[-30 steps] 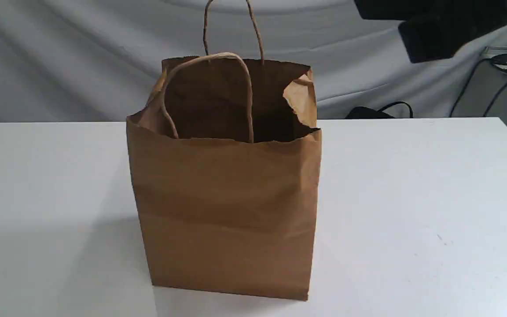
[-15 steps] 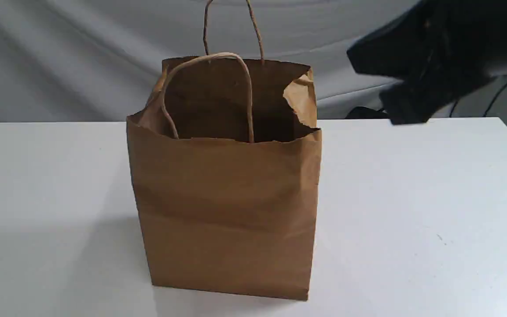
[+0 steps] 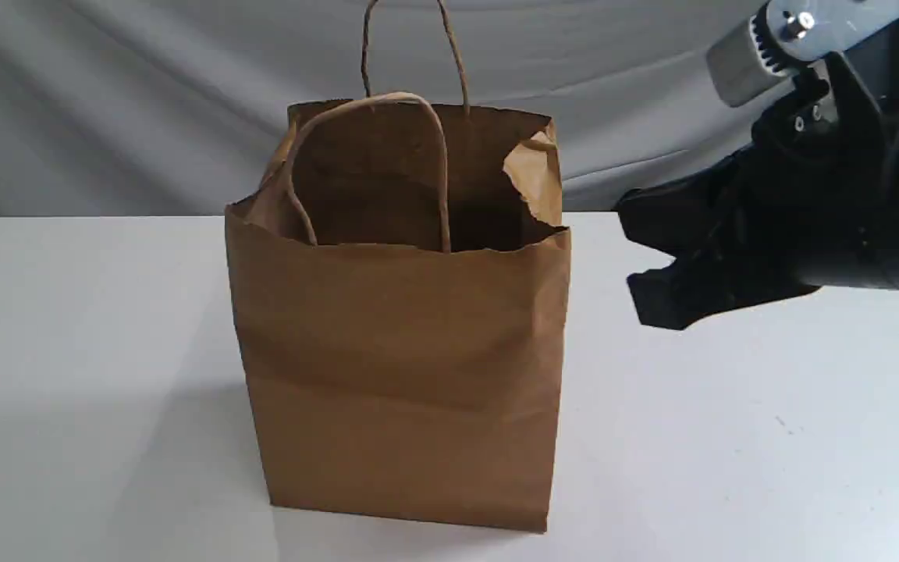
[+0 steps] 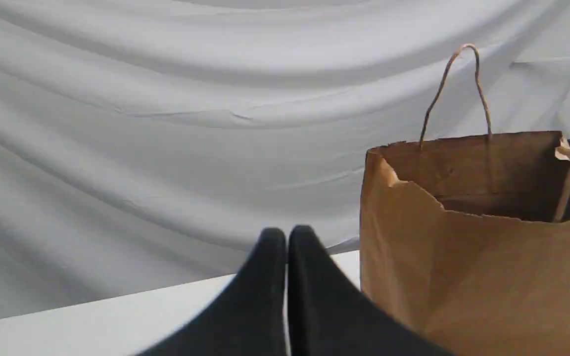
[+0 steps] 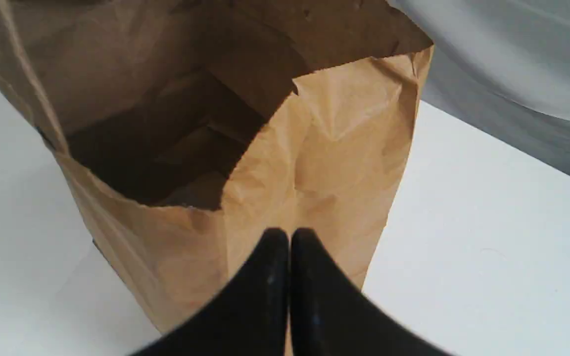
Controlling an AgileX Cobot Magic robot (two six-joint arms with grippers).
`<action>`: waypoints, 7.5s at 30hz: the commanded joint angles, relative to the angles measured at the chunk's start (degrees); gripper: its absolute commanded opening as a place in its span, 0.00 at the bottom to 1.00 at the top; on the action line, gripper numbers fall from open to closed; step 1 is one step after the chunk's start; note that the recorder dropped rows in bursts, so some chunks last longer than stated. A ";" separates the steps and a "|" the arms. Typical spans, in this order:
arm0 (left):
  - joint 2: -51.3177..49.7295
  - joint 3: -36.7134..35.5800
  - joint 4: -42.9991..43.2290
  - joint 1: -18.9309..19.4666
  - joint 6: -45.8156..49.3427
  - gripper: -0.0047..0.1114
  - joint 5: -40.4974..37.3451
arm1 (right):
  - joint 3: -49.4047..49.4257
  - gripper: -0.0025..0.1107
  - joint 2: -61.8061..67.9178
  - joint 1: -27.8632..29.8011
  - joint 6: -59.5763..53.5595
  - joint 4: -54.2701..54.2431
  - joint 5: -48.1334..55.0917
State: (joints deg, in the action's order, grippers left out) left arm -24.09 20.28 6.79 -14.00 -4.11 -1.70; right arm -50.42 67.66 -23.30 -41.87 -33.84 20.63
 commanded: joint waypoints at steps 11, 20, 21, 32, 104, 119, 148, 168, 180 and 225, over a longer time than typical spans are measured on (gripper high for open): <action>0.43 -0.28 -0.17 0.08 -0.17 0.04 -0.06 | 0.33 0.02 -0.27 -0.12 0.33 -0.91 -0.71; 0.43 -0.28 -0.17 0.08 -0.17 0.04 -0.06 | 0.33 0.02 -0.27 -0.12 0.12 2.80 -2.34; 0.43 -0.28 -0.17 0.08 -0.17 0.04 -0.06 | 0.33 0.02 -0.27 -0.12 0.12 1.91 -4.15; 0.43 -0.28 -0.17 0.08 -0.17 0.04 -0.06 | 0.65 0.02 -5.84 0.90 -0.09 -3.17 -21.09; 0.56 -0.28 -0.17 0.08 -0.05 0.04 0.25 | 50.42 0.02 -67.66 26.69 48.01 38.40 -15.05; 0.56 -0.28 -0.17 0.08 -0.05 0.04 0.25 | 50.42 0.02 -67.66 26.69 48.01 37.17 -15.17; 18.67 -9.43 -3.03 16.90 1.59 0.04 -6.13 | 50.42 0.02 -67.66 26.69 48.01 37.05 -15.17; 24.09 -20.28 -5.74 18.04 1.08 0.04 -7.61 | 50.42 0.02 -67.66 26.69 48.01 37.05 -15.17; 24.09 -20.28 -5.74 18.04 1.10 0.04 -7.60 | 50.42 0.02 -67.66 26.69 48.01 37.05 -15.17; 24.09 -20.28 -5.74 18.04 1.35 0.04 -7.60 | 50.42 0.02 -67.66 26.69 48.01 37.05 -15.17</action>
State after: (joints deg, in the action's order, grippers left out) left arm -0.20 0.21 1.48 3.92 -2.71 -9.41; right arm -0.21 0.32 2.96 6.05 3.54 5.32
